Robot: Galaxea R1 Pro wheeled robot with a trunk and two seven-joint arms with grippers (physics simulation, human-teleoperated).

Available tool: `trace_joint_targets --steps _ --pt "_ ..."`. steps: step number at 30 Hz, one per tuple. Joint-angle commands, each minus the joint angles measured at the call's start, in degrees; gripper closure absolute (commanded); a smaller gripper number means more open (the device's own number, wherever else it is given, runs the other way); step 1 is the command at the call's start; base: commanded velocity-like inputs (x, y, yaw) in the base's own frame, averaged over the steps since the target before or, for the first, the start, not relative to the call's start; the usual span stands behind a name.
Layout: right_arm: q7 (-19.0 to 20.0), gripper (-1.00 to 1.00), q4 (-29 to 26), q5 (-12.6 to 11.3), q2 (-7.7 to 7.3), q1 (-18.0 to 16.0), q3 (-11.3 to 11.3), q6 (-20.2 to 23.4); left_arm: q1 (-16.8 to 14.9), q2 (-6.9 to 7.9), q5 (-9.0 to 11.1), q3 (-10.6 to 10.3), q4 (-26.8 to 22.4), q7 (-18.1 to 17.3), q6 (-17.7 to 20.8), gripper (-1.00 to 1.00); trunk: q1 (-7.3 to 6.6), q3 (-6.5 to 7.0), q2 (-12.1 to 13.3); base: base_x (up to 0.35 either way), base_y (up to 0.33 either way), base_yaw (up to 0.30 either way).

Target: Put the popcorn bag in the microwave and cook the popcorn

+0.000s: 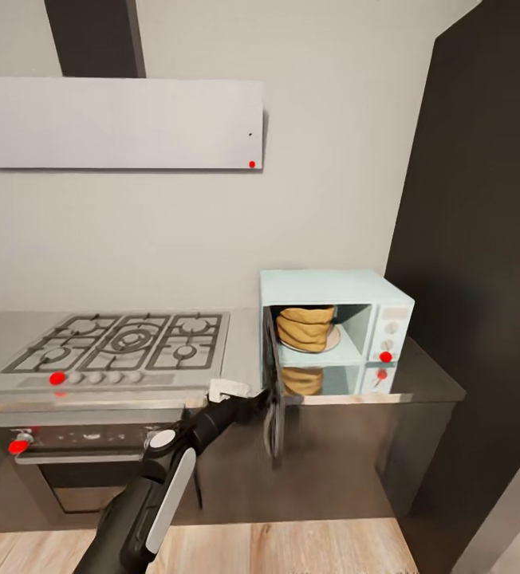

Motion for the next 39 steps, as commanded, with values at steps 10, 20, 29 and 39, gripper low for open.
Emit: trace_joint_targets --steps 10,20,29,39 --pt "0.02 -1.0 0.19 0.52 -0.03 -0.09 -0.49 -0.31 -0.05 -0.06 0.42 -0.17 -0.09 -0.03 0.36 -1.0 0.01 -0.08 -0.06 0.0 0.0 -0.284" --pt "0.02 -1.0 0.19 0.35 -0.03 -0.1 -0.51 -0.16 -0.01 -0.19 0.35 -0.22 -0.18 0.44 0.39 -1.0 0.01 -0.08 -0.06 0.0 0.0 -0.284" --pt "0.02 -1.0 0.19 0.35 -0.03 -0.1 -0.53 -0.06 -0.03 -0.23 0.35 -0.13 -0.28 1.92 0.39 -1.0 0.01 -0.08 -0.06 0.0 0.0 -0.25" --pt "0.1 -1.0 0.19 0.35 -0.03 -0.11 -0.58 -0.21 -0.02 -0.28 0.35 -0.1 -0.28 2.29 0.39 -1.0 0.01 -0.08 -0.06 0.055 0.0 -0.01"
